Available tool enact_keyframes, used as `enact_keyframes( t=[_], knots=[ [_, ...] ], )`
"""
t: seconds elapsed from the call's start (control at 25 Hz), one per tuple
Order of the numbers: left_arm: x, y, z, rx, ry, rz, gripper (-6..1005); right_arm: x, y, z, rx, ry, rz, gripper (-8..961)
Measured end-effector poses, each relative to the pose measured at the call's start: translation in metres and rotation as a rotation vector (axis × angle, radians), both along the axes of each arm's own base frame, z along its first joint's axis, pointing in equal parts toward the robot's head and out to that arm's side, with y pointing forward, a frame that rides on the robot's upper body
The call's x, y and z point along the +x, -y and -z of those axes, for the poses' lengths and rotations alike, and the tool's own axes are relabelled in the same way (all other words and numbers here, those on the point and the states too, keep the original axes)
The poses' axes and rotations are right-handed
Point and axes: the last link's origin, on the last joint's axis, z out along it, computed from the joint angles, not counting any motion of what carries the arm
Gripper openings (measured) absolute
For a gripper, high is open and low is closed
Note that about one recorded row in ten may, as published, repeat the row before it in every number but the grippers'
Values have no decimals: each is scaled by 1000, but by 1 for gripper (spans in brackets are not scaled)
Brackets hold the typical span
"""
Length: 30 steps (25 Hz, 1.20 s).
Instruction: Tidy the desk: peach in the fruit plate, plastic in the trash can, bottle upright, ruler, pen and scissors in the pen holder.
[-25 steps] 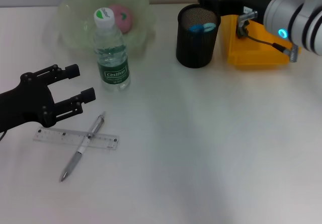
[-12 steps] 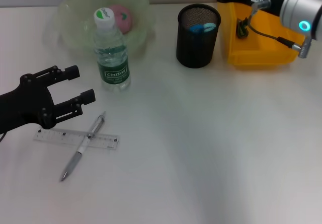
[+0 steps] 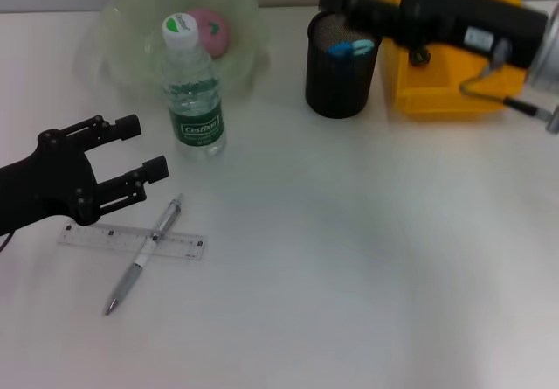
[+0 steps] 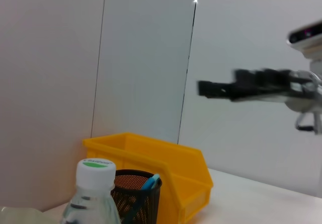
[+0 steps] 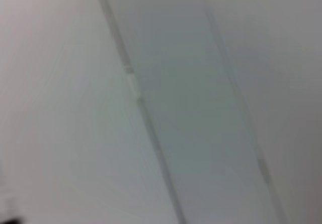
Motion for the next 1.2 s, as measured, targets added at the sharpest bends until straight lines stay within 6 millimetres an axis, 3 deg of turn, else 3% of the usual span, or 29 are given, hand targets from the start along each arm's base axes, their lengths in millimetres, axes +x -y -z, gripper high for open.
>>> enact_keyframes(
  t=[0.2, 0.36, 0.8, 1.08, 1.2],
  knots=[
    [1, 0, 1, -2, 3, 2, 643, 23, 32, 12, 0, -19, -219, 754],
    [1, 1, 1, -2, 5, 3, 643, 38, 47, 16, 40, -37, -275, 753],
    [3, -2, -1, -19, -18, 22, 641, 91, 86, 27, 139, -86, -152, 754],
    [6, -5, -4, -58, -69, 43, 640, 104, 98, 36, 150, -82, -98, 754],
    [17, -15, -7, -148, -213, 57, 640, 105, 99, 37, 144, -90, -89, 754]
  ],
)
